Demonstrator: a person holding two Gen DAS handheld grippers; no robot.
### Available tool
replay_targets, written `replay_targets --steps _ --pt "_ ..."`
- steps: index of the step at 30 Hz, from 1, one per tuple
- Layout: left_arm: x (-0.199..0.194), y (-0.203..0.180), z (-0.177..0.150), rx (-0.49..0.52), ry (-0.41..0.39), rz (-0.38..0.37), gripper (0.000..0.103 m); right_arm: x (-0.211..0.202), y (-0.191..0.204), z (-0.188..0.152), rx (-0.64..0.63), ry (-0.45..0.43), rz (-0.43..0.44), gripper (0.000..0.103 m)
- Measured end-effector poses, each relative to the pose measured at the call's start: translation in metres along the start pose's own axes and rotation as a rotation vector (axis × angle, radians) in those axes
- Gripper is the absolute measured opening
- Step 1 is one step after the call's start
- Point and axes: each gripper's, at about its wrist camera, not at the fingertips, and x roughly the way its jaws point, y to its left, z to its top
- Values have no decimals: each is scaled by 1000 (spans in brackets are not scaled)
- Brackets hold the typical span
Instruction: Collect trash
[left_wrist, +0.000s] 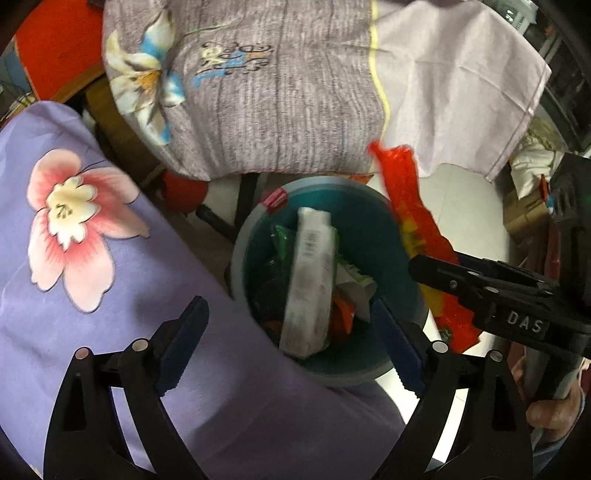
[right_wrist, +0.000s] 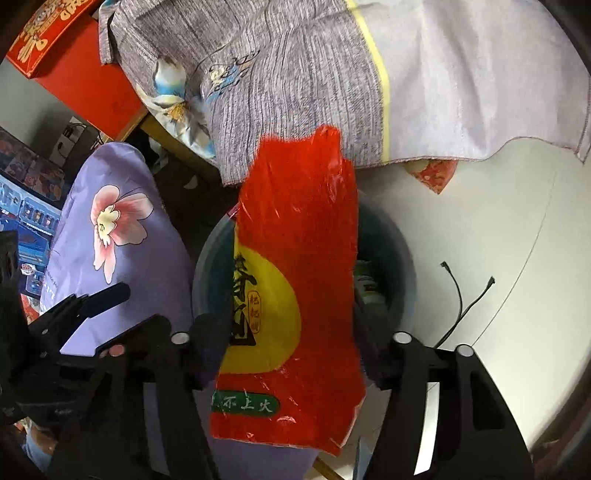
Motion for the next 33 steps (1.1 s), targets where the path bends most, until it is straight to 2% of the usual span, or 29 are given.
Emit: replay_targets --steps 2,8,15,25,33 --pt "-6 3 -3 -8 -11 12 92 -1 -1 -1 13 0 4 75" --pt "-28 10 -17 -27 -42 51 98 -15 -2 -8 28 -16 2 78" --pt "-55 7 -32 -29 -73 84 98 -44 15 -28 -39 -58 -15 96" --pt "-93 9 -64 -70 -137 137 99 -90 49 -67 -204 -124 -34 96" --pt "-119 16 -90 -98 -178 177 99 -98 53 -89 -208 -132 -31 96"
